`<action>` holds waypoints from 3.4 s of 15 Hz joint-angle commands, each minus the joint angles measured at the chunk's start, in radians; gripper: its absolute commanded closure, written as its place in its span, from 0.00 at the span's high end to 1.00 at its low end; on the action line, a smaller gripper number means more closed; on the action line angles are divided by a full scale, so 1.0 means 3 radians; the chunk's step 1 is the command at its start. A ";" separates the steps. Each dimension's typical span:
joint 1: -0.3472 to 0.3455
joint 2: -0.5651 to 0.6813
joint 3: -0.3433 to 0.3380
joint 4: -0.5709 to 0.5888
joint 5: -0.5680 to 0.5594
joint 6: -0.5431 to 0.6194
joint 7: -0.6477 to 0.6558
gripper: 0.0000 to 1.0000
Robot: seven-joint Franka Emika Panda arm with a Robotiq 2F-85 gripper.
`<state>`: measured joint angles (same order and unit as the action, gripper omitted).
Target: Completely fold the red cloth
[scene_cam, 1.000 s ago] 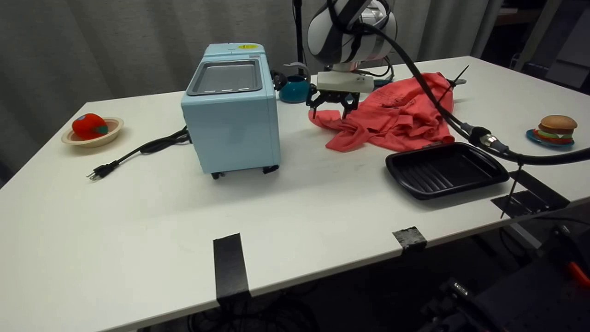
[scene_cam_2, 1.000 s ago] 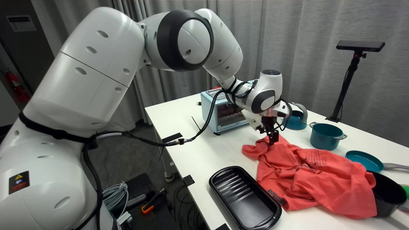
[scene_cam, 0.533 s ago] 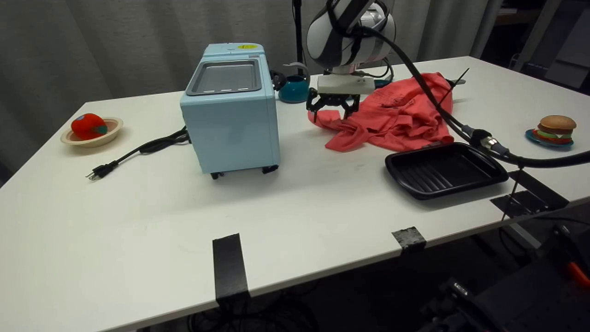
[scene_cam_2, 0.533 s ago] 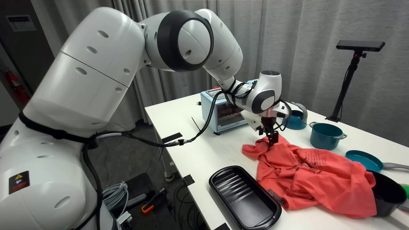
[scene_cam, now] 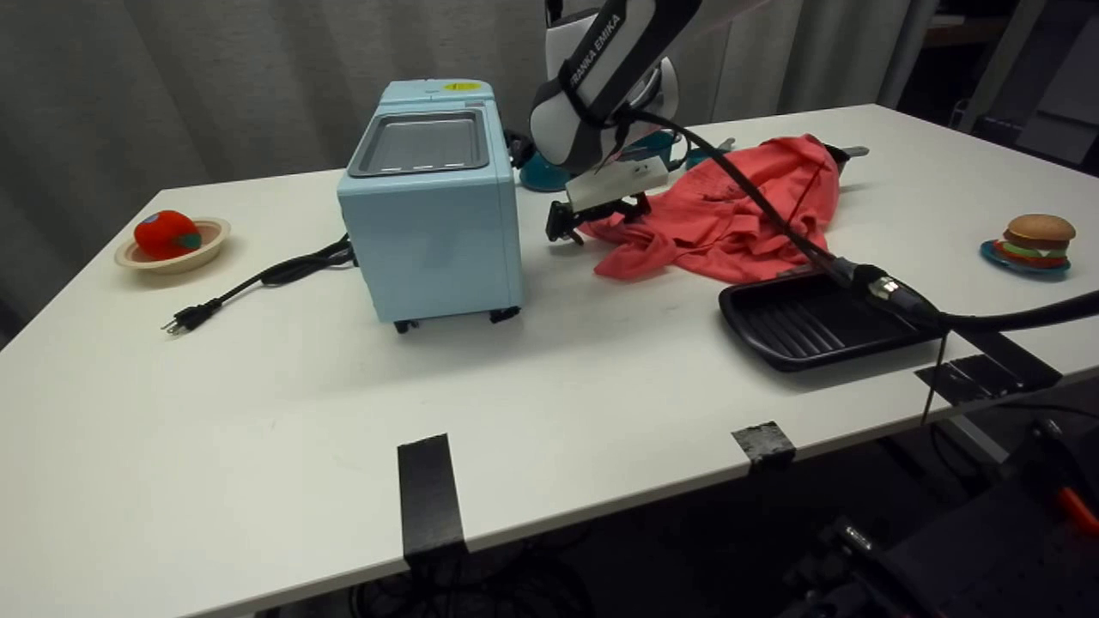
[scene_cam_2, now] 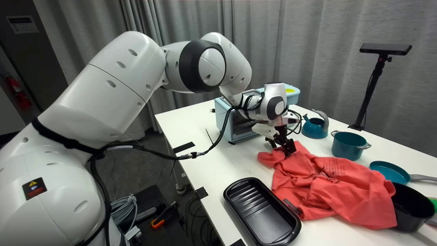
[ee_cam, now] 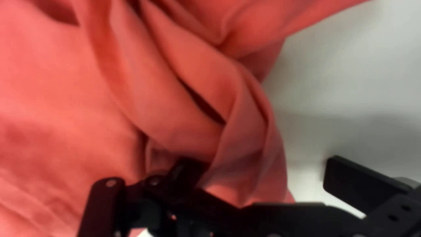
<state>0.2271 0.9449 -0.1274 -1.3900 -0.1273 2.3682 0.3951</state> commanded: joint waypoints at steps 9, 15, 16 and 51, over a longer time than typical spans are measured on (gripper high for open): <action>0.0022 0.0280 -0.0128 0.0590 -0.0313 -0.0509 -0.0032 0.28; 0.0049 0.0195 -0.0146 0.0490 -0.0468 -0.0549 -0.0011 0.00; 0.0055 0.0180 -0.0149 0.0474 -0.0478 -0.0546 -0.0006 0.02; -0.0672 -0.0716 -0.0499 -0.0834 -0.0870 -0.0879 0.0671 0.34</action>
<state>0.0656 0.6808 -0.3135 -1.6831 -0.4402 2.0946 0.5981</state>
